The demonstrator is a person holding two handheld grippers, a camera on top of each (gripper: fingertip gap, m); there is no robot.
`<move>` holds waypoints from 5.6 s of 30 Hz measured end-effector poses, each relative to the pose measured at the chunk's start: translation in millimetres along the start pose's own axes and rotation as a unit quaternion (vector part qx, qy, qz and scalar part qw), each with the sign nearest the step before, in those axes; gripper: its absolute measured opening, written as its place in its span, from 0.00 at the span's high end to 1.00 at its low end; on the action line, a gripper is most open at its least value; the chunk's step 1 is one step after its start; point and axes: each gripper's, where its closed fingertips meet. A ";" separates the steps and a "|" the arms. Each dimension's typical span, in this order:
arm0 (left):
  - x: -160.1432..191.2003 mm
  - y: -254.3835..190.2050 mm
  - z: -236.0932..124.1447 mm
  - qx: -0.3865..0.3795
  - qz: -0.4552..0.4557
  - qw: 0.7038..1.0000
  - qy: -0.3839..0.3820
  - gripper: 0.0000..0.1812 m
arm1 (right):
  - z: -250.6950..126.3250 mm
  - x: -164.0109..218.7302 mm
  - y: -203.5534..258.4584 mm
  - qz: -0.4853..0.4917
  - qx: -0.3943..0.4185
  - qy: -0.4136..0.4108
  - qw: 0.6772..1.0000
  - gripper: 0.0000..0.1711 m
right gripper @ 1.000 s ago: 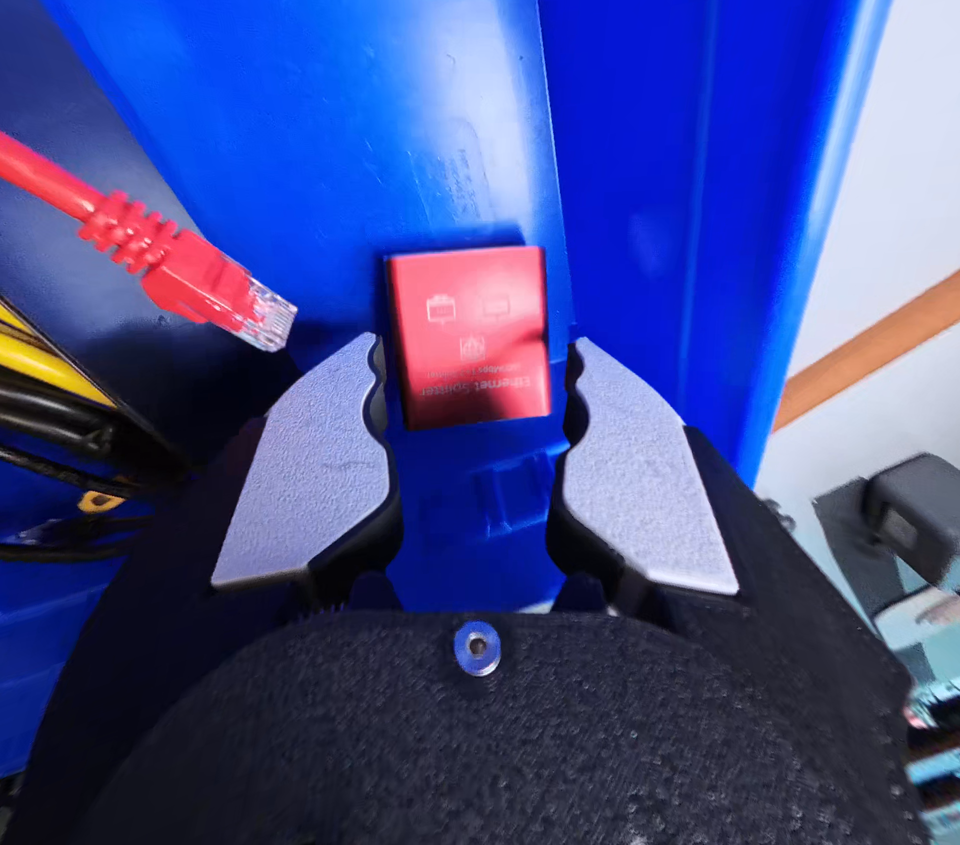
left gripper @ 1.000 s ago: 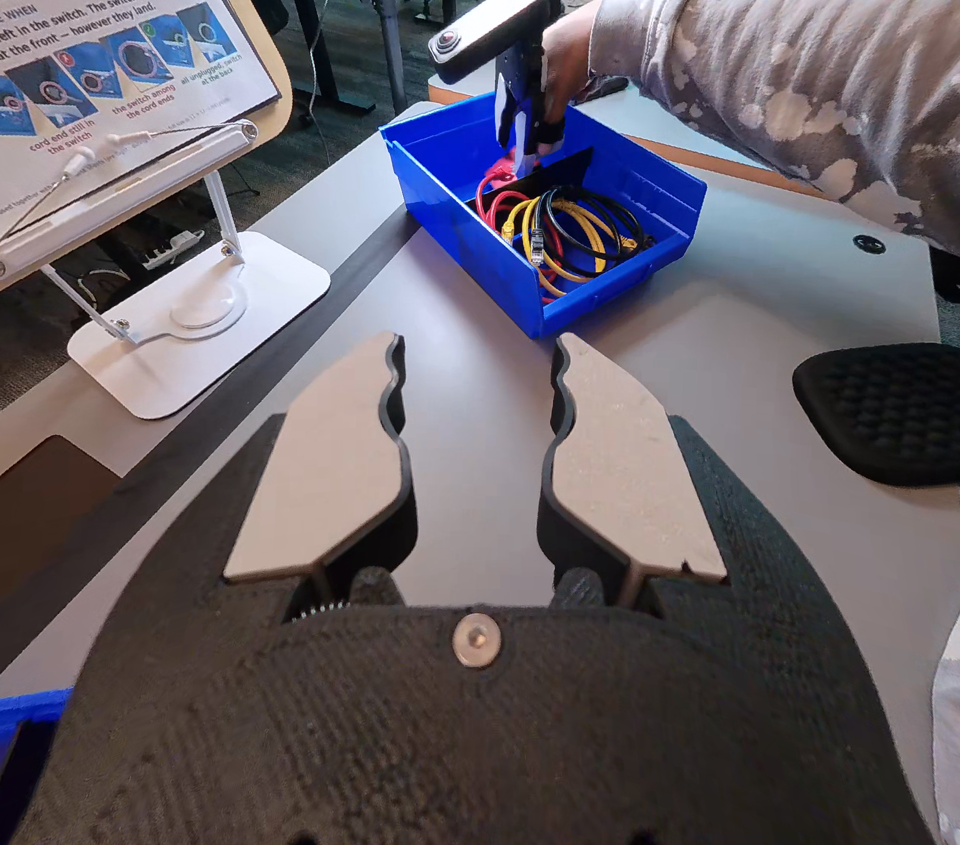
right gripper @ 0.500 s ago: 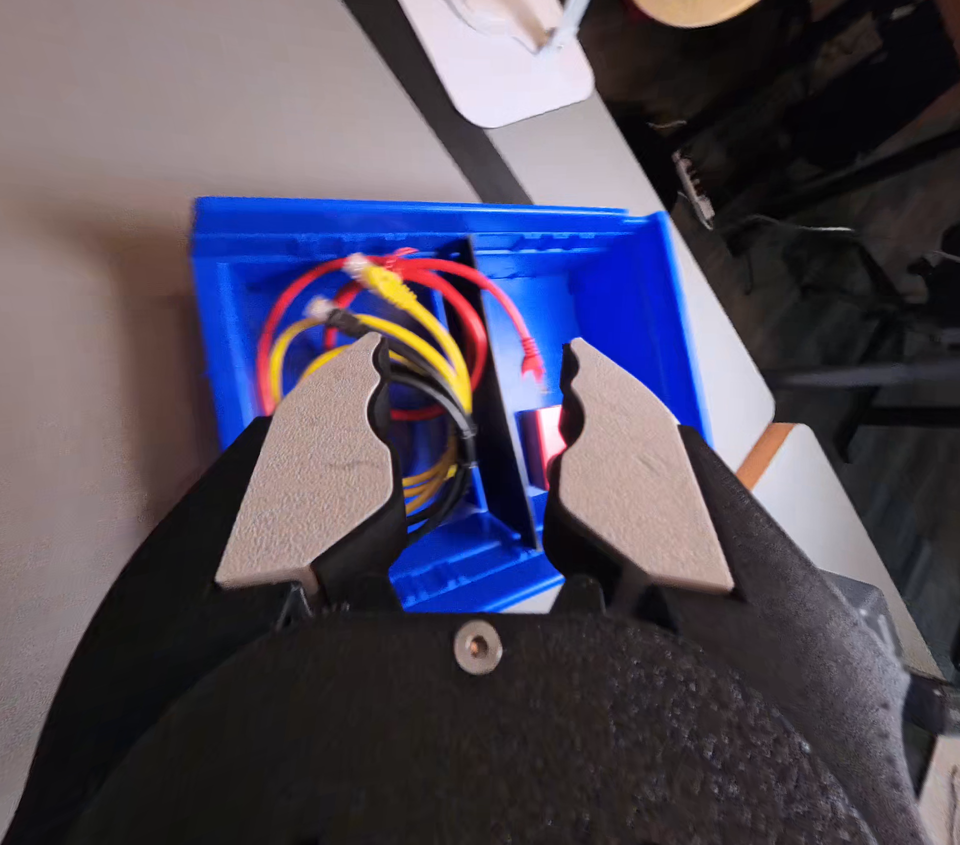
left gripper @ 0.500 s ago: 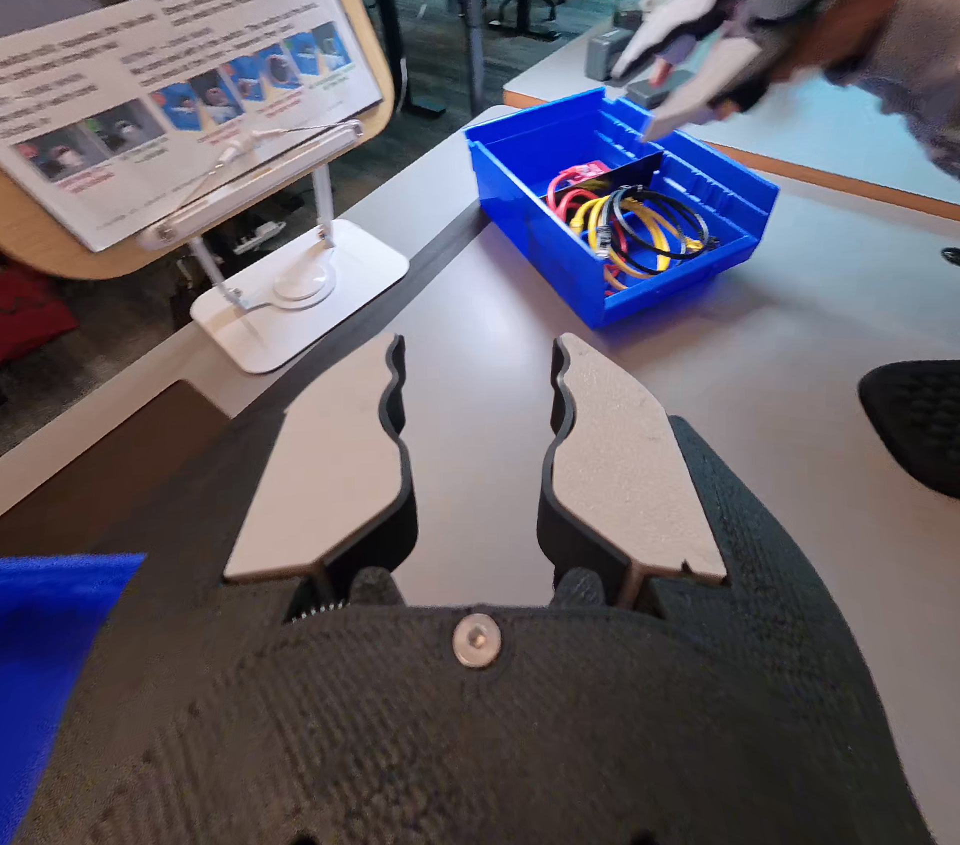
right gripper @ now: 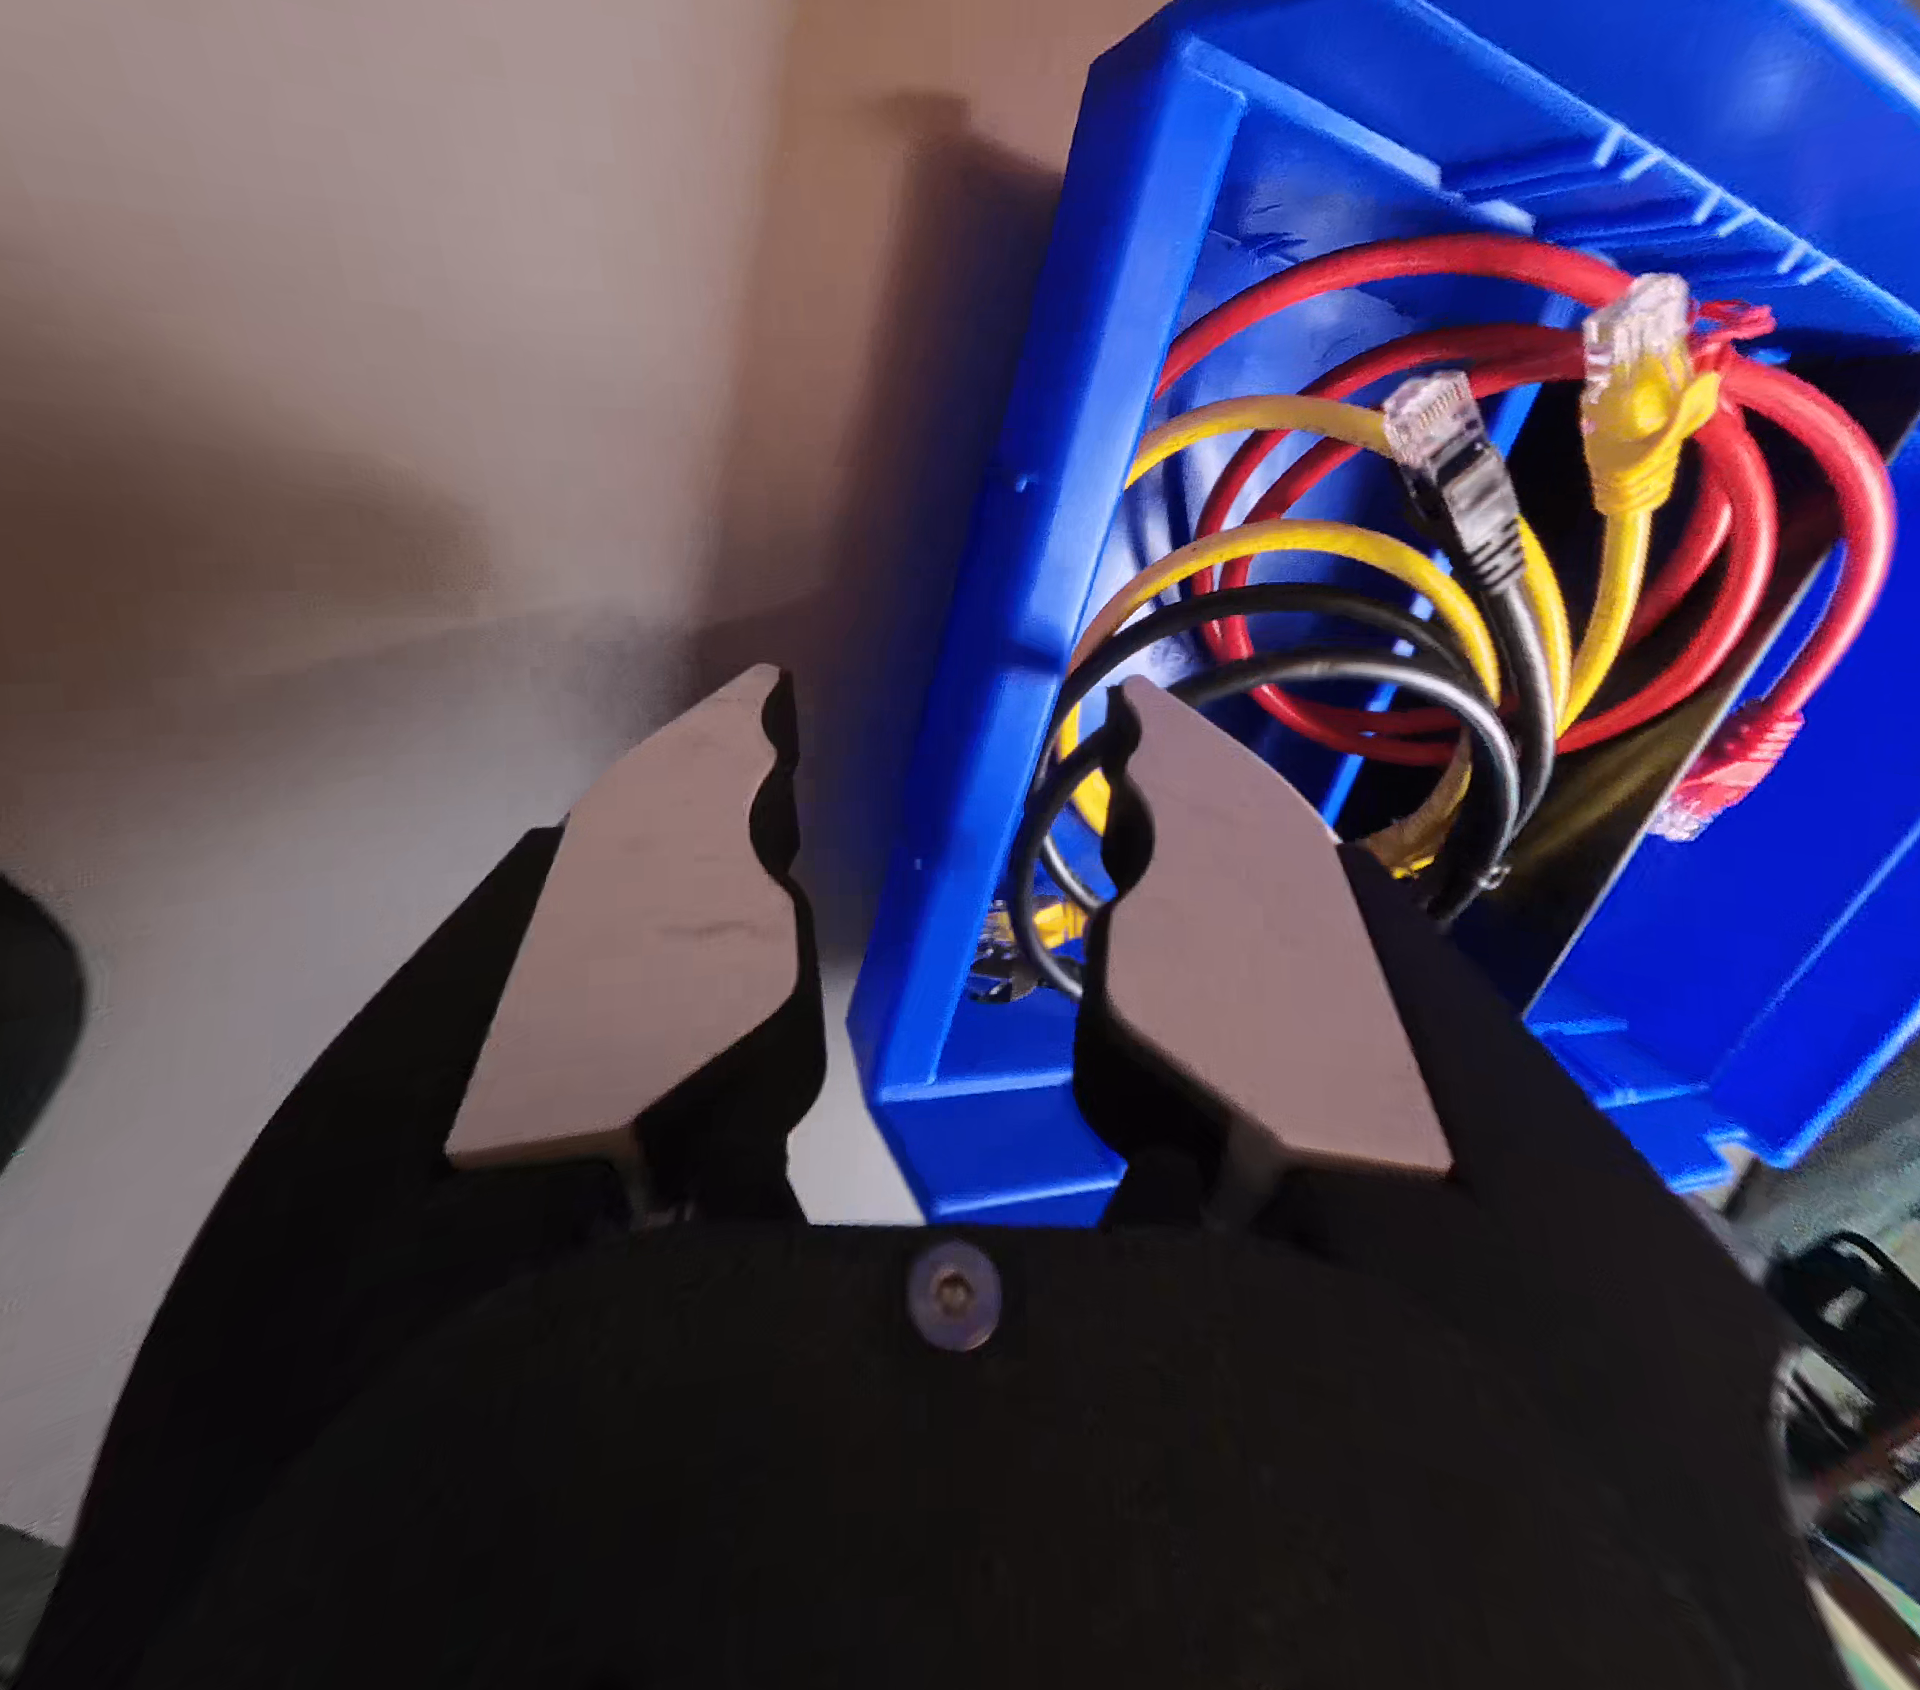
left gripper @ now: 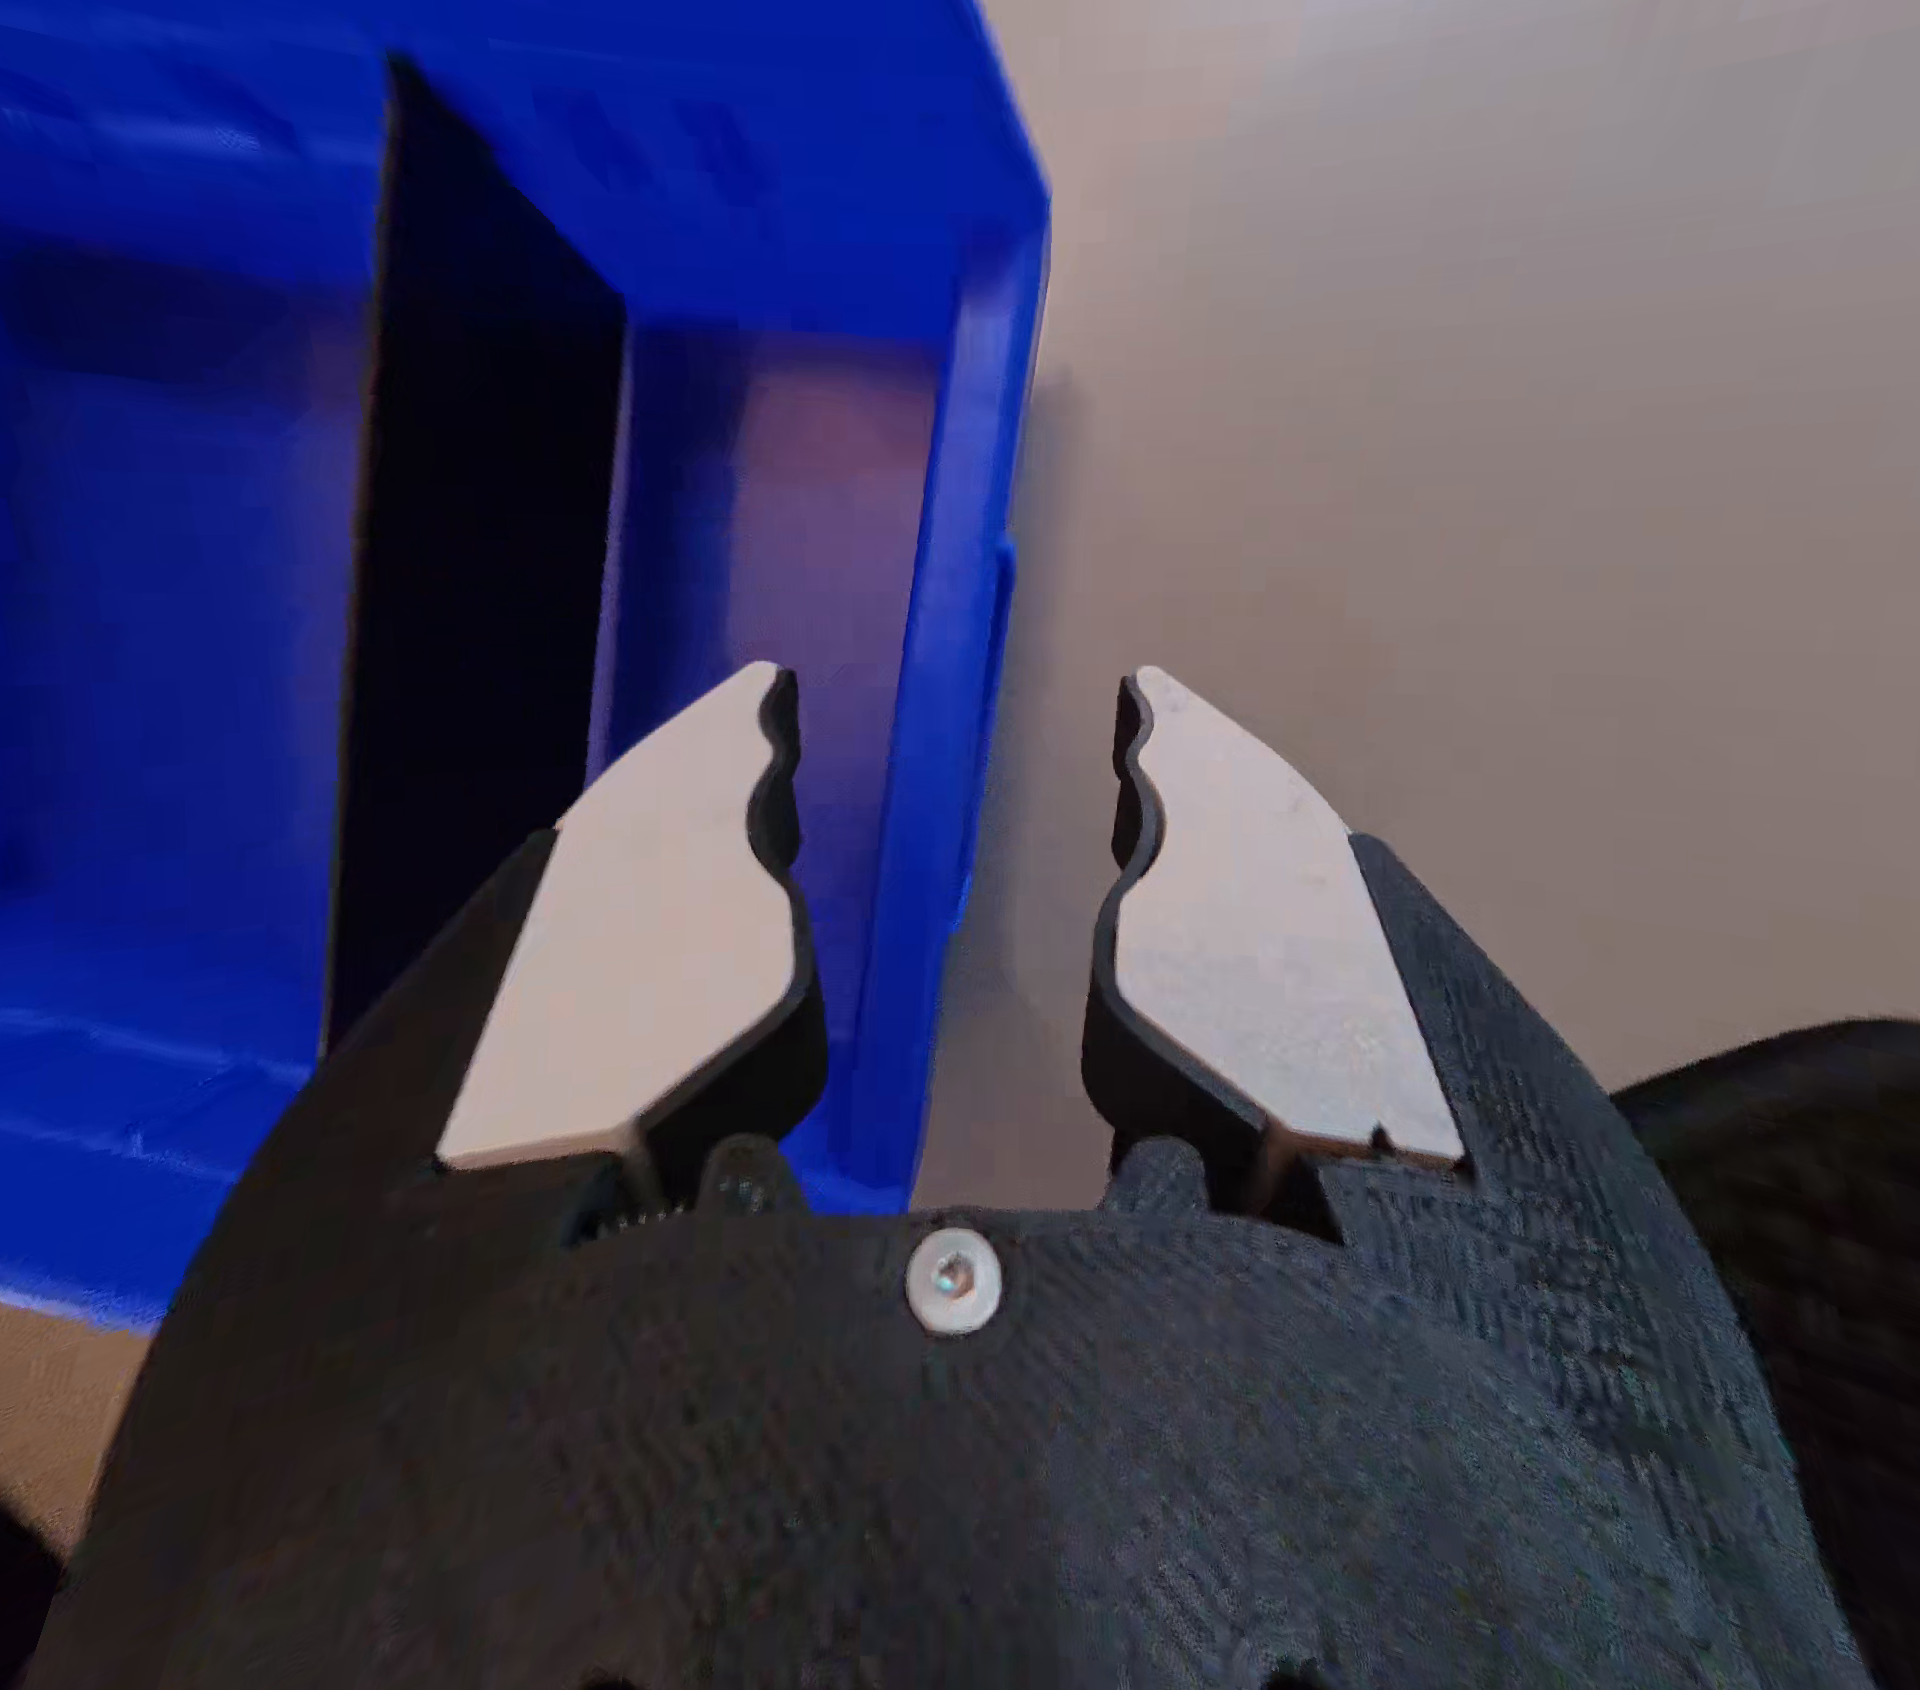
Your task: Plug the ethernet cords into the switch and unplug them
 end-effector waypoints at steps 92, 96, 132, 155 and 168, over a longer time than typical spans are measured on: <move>124.0 10.6 -92.6 -0.269 -0.360 0.846 -0.288 0.92 | -32.8 -383.6 149.9 0.319 -0.032 -0.462 0.827 0.88; 113.0 5.9 -75.3 -0.200 -0.355 0.863 -0.299 0.86 | -22.9 -373.2 144.7 0.284 -0.038 -0.446 0.848 0.87; 44.2 -81.7 12.9 -0.012 0.079 0.996 0.038 0.81 | 29.9 -66.3 51.3 0.069 0.056 -0.096 0.991 0.81; 8.5 34.6 -65.0 -0.091 -0.021 0.990 -0.102 0.78 | -71.2 -73.3 18.4 0.258 0.039 -0.435 0.862 0.72; -21.0 177.2 7.9 -0.038 -0.027 0.998 0.041 0.69 | -54.1 -101.0 50.9 0.249 -0.042 -0.499 0.829 0.64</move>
Point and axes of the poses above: each gripper's, where its closed fingertips meet, z out along the fingers, x out of its underside, y = z × x across the jaws, and after that the axes turned 11 degrees about z, right-handed
